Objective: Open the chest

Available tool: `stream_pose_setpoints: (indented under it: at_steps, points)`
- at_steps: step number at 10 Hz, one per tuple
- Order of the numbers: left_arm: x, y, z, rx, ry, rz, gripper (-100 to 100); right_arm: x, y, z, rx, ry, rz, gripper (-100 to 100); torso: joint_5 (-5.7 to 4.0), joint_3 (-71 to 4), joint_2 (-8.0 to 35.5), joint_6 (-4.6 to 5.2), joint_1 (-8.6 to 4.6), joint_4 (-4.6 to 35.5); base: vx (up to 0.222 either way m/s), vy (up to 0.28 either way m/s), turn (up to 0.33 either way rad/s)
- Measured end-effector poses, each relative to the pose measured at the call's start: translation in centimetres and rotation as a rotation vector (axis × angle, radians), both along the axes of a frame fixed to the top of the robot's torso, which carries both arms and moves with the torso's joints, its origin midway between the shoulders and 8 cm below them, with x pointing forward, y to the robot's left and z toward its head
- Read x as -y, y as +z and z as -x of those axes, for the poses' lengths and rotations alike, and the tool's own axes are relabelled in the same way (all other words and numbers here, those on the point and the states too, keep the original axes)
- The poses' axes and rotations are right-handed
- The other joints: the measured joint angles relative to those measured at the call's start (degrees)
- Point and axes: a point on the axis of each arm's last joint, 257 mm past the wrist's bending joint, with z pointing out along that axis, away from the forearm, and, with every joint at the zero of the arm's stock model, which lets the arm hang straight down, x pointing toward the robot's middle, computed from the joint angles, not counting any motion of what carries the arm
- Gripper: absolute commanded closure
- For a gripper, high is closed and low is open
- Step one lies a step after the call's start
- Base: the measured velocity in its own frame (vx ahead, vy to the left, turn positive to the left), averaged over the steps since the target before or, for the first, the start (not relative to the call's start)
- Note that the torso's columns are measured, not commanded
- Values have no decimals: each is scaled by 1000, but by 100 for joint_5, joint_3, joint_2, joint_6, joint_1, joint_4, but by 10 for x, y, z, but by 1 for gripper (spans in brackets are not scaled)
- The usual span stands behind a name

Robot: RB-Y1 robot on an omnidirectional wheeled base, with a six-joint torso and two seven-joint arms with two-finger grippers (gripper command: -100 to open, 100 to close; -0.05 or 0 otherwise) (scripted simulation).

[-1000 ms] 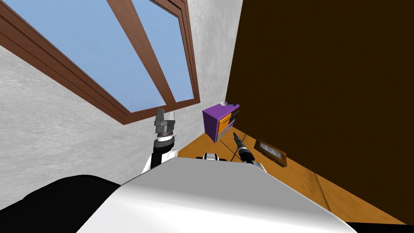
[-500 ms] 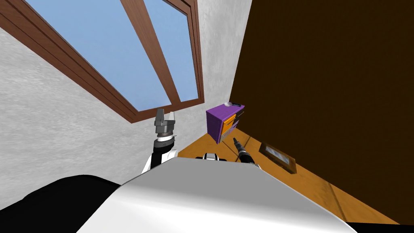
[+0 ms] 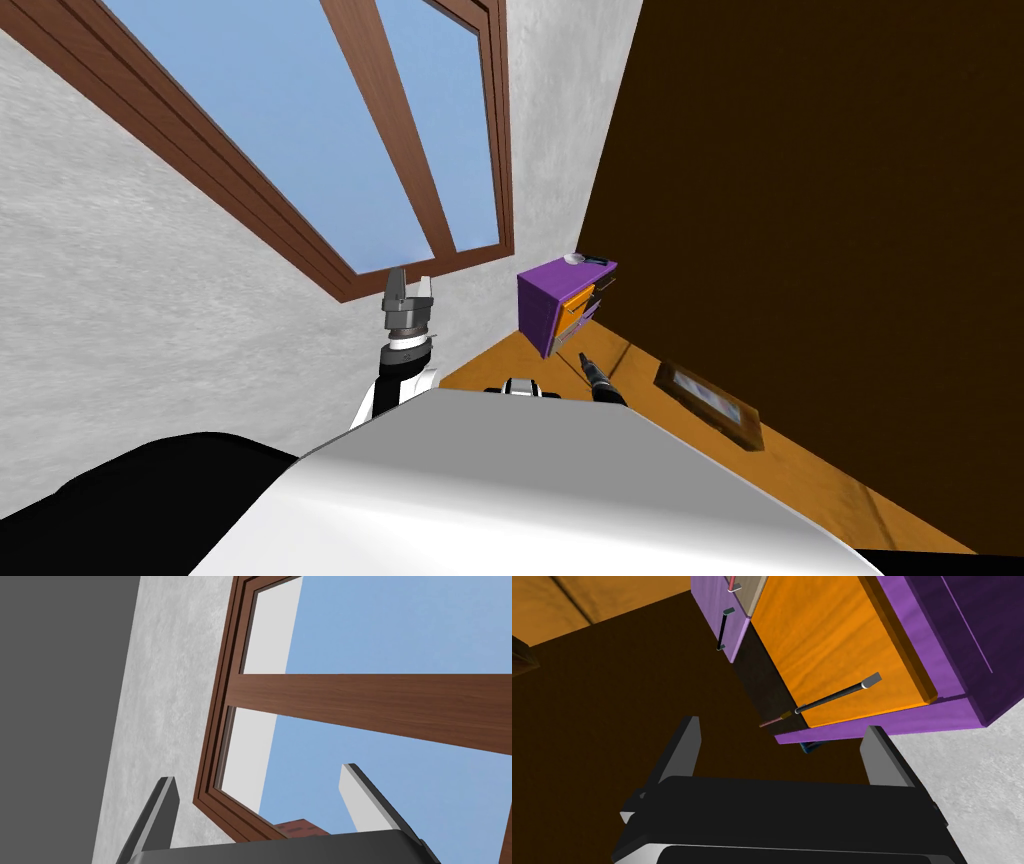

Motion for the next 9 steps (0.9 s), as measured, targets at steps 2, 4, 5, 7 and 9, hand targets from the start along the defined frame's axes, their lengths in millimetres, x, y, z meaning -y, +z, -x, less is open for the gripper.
stream_pose_setpoints:
  at_steps: [2,4,5,7,9]
  points:
    - [0,0,0,0,0,0,0,9,-27,19,-91,-17,60,-100,-1,-2,-3,3,-4,-2,39,62,18]
    - [0,0,0,0,0,0,0,18,-42,29,-155,-28,107,-100,-5,2,1,-4,-12,1,51,55,136]
    - [0,0,0,0,0,0,0,27,-51,39,-194,-39,135,-100,-2,-1,-1,2,-9,-1,68,86,172]
    - [0,0,0,0,0,0,0,42,-69,64,-283,-57,202,-100,0,0,1,2,-3,-1,56,76,110]
    - [0,0,0,0,0,0,0,59,-88,82,-365,-71,272,-100,-4,0,0,1,-13,0,50,40,45]
